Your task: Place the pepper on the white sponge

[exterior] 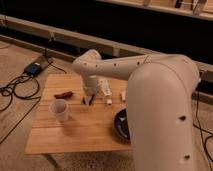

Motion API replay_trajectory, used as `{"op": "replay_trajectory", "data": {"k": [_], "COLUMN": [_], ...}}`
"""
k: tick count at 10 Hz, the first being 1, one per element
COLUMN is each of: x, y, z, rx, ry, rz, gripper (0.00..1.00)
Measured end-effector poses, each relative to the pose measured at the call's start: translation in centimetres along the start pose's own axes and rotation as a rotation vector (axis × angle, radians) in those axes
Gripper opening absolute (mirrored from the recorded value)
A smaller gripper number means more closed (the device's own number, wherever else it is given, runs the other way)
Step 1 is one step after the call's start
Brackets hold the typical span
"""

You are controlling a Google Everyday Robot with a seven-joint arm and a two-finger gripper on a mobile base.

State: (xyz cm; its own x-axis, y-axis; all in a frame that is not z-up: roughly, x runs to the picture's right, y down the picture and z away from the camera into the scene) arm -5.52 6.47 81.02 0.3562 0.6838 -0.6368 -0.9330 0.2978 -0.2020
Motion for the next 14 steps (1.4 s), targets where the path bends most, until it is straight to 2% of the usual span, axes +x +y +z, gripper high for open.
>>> {"op": "replay_trajectory", "data": {"k": [3, 5, 7, 11, 14], "x": [-4.3, -6.7, -9.0, -11.8, -13.1], "y": [0.2, 1.7, 3.4, 6.7, 9.4], "z": [2.1, 2.5, 2.7, 3.4, 4.1], "rx": [-0.024, -0.034, -0.025, 0.023, 0.03], "ry": [0.0, -0.008, -0.011, -0.012, -0.016], "rz": [-0.185, -0.305, -0.419, -0.571, -0.647], "gripper": [0.65, 0.65, 0.65, 0.65, 0.65]}}
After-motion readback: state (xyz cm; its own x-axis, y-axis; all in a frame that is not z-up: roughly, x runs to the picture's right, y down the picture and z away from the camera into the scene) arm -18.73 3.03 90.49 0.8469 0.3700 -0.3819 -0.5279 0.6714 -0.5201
